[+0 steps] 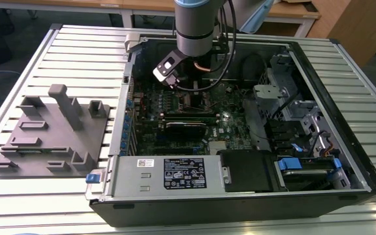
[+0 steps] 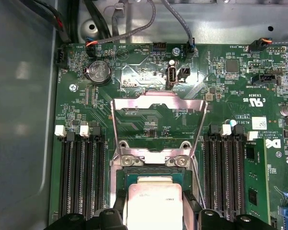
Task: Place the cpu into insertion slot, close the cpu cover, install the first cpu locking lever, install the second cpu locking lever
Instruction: 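Place the cpu into insertion slot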
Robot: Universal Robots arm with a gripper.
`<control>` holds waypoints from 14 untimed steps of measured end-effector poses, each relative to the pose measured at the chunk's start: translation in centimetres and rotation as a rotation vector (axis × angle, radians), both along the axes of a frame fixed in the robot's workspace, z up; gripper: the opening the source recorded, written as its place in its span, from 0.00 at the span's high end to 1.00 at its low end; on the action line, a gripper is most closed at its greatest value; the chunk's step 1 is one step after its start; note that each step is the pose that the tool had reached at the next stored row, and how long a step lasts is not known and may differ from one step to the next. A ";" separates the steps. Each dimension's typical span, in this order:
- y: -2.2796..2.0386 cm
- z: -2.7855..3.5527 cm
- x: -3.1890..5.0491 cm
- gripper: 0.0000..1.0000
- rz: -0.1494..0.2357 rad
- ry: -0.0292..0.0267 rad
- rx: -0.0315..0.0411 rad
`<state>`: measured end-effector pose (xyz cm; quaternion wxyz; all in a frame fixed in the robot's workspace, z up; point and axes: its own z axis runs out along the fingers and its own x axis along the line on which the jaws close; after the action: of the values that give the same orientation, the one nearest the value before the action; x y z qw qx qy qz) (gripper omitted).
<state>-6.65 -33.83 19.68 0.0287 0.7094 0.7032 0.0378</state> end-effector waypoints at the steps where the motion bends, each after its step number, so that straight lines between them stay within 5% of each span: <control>1: 0.00 -0.01 0.00 0.46 0.000 0.0000 0.0001; 14: 0.00 -0.25 0.05 0.46 -0.006 -0.0001 0.0001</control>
<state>-6.60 -33.83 19.43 0.0288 0.7117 0.7009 0.0378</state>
